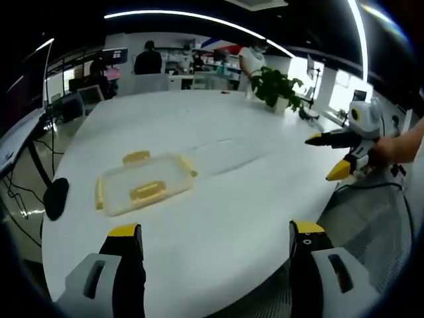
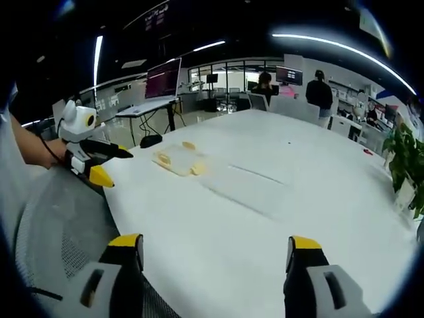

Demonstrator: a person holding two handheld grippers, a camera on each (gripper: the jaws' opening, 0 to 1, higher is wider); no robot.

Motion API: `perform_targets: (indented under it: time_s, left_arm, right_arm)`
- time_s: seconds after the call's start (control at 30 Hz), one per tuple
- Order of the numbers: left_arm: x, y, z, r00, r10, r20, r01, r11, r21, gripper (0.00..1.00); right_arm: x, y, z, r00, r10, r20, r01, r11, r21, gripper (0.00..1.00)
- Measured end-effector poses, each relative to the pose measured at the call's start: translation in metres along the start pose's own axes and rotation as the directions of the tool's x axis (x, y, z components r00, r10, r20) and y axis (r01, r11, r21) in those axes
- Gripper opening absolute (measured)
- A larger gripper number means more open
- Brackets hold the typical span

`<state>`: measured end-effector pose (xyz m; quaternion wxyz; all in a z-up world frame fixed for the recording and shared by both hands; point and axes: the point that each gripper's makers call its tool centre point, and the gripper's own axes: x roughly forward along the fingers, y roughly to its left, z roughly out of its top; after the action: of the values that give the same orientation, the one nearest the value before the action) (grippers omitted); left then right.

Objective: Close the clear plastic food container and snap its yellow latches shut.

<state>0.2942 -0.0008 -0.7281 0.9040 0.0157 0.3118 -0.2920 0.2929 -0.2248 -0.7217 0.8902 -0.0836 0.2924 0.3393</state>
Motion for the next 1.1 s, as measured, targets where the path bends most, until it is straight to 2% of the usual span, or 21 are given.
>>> perform_targets:
  time_s: [0.3,0.57,1.1]
  left_arm:
    - [0.0,0.0001,0.0001,1.0,0.002,0.001,-0.002,1.0,-0.002,0.92]
    - [0.0005,0.0005,0.0026,1.0,0.008,0.013,-0.008,1.0,0.003,0.99]
    - [0.0009,-0.0005,0.004,1.0,0.002,0.018,-0.002,1.0,0.005,0.99]
  right_arm:
    - [-0.0008,-0.0012,0.0018,1.0,-0.005,0.01,0.005,1.0,0.001,0.92]
    - [0.0001,-0.0029,0.0025,1.0,-0.012,0.017,0.012,1.0,0.0,0.98]
    - [0.0014,-0.0023,0.0024,1.0,-0.008,0.02,0.008,1.0,0.0,0.99]
